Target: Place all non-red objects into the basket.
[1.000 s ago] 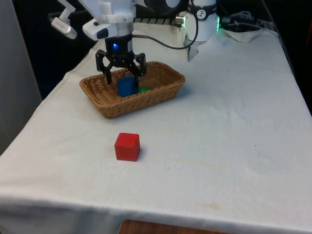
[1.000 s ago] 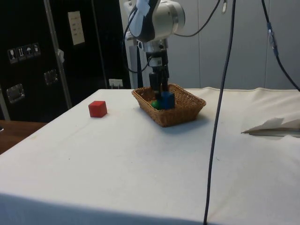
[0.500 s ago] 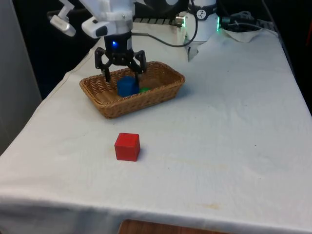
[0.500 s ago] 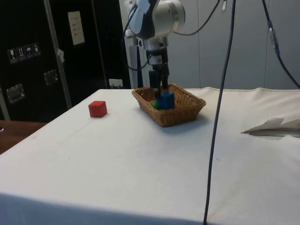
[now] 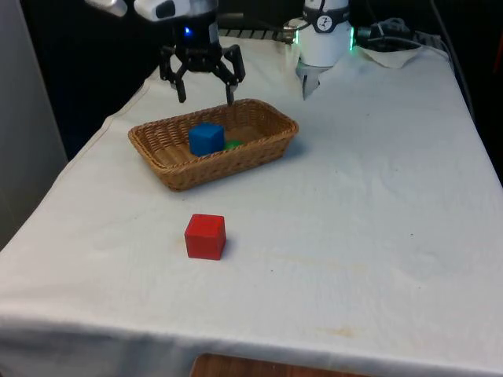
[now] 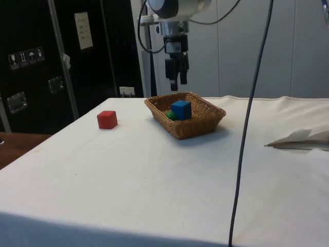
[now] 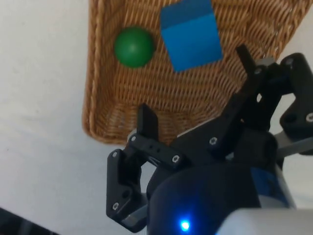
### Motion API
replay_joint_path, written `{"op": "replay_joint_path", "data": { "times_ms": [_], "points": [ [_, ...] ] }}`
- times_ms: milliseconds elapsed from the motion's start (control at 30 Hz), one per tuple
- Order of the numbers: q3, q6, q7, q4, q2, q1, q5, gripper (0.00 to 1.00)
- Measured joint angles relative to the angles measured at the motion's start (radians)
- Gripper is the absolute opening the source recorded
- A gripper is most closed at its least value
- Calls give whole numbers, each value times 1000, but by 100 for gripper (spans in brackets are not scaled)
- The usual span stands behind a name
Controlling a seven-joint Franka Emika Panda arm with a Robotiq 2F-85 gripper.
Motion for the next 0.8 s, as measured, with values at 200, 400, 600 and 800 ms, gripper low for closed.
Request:
{"op": "replay_joint_path", "data": {
  "times_ms": [200,400,600,800],
  "points": [
    [7,-21,63,-9,-55,11,-46,100],
    [21,-36,109,-11,-88,20,-71,100],
    [57,-55,174,-13,-127,29,-105,100],
    [91,-67,221,-13,-148,34,-126,100]
  ]
}}
